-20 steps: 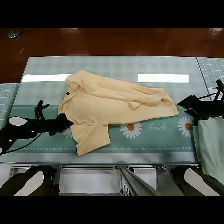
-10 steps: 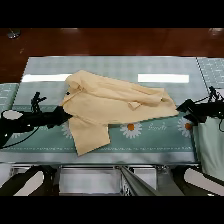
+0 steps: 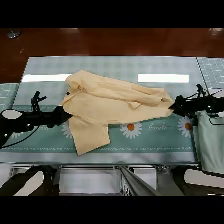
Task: Fold the shirts.
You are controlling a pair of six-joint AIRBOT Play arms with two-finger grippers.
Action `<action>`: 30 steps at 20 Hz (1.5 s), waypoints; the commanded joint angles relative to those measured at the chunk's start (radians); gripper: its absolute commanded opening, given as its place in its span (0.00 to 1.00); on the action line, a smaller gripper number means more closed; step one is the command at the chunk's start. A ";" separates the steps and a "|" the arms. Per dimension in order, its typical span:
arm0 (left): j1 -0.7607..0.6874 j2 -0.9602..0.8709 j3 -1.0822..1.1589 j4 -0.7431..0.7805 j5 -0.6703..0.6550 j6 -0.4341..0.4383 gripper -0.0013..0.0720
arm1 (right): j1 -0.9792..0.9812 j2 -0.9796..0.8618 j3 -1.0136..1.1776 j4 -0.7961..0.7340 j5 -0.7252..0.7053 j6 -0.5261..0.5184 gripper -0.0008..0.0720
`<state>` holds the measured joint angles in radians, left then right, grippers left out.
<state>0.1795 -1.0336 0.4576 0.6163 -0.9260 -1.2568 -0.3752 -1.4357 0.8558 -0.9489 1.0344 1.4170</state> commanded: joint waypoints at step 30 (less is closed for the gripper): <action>-0.014 0.491 1.435 0.772 -0.450 -0.241 0.07 | 0.054 0.885 1.088 -0.317 0.518 0.118 0.04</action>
<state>0.1783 -0.5976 2.0029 1.3056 -1.3441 -1.4750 -0.3218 -0.5724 1.9667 -1.2453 1.4673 1.5135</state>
